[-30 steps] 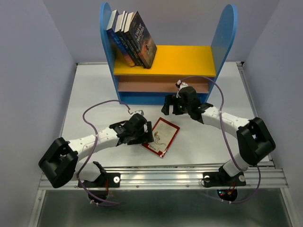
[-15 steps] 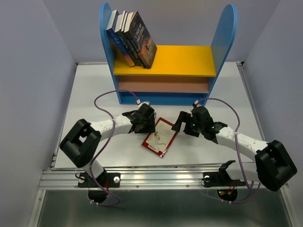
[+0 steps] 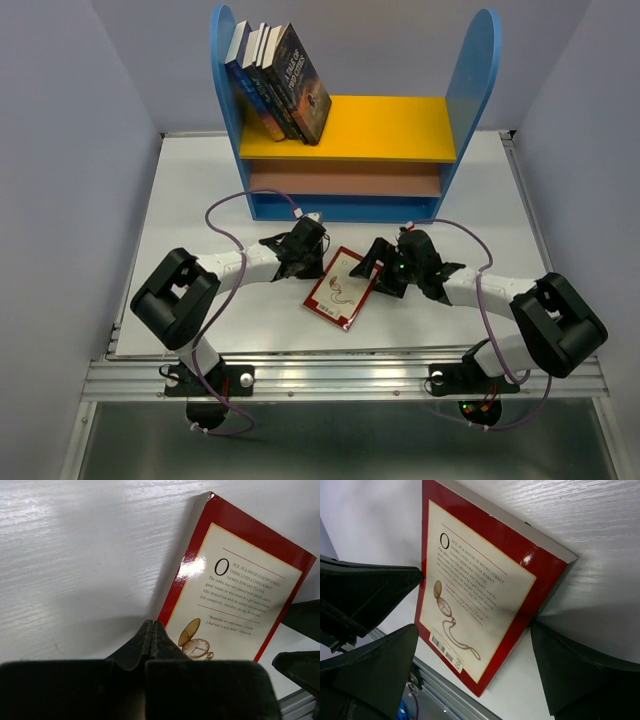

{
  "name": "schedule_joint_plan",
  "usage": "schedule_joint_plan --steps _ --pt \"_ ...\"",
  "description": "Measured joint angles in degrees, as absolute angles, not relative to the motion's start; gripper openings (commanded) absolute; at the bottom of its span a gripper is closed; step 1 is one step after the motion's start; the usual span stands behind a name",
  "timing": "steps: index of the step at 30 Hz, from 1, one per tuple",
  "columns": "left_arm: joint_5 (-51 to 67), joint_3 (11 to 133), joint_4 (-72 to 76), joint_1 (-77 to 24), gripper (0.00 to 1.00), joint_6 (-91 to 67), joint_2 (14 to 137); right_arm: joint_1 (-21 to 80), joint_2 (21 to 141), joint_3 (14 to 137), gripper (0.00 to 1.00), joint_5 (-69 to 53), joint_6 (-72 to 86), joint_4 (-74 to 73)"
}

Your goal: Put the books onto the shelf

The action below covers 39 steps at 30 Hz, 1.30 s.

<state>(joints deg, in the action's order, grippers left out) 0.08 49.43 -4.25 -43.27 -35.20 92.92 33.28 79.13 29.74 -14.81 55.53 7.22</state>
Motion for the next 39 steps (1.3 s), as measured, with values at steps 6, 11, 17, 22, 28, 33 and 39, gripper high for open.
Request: schedule_joint_plan --steps 6,11,17,22,28,33,39 --pt "1.06 46.85 -1.13 -42.19 0.0 -36.01 91.81 33.28 80.4 28.73 1.0 -14.2 60.25 13.1" --pt "1.04 46.02 -0.03 -42.11 0.0 -36.6 91.44 33.17 80.38 27.27 0.97 -14.44 62.74 18.2" --pt "2.31 45.76 1.34 -42.41 0.0 -37.82 92.09 34.02 77.71 27.2 0.93 -18.33 67.05 29.56" --pt "3.4 45.54 1.15 -43.2 0.0 -38.41 92.95 34.41 75.75 28.23 0.76 -19.09 65.82 29.89" --pt "2.92 45.89 0.34 -43.44 0.0 -38.46 92.92 34.59 75.48 31.97 0.65 -14.61 60.84 16.84" --pt "2.76 46.13 -0.27 -43.46 0.0 -38.46 92.92 35.03 77.73 35.99 0.19 -12.58 56.23 9.78" --pt "2.2 46.65 -1.61 -43.46 0.03 -38.63 92.88 36.21 77.47 37.78 0.01 -9.78 51.22 5.48"
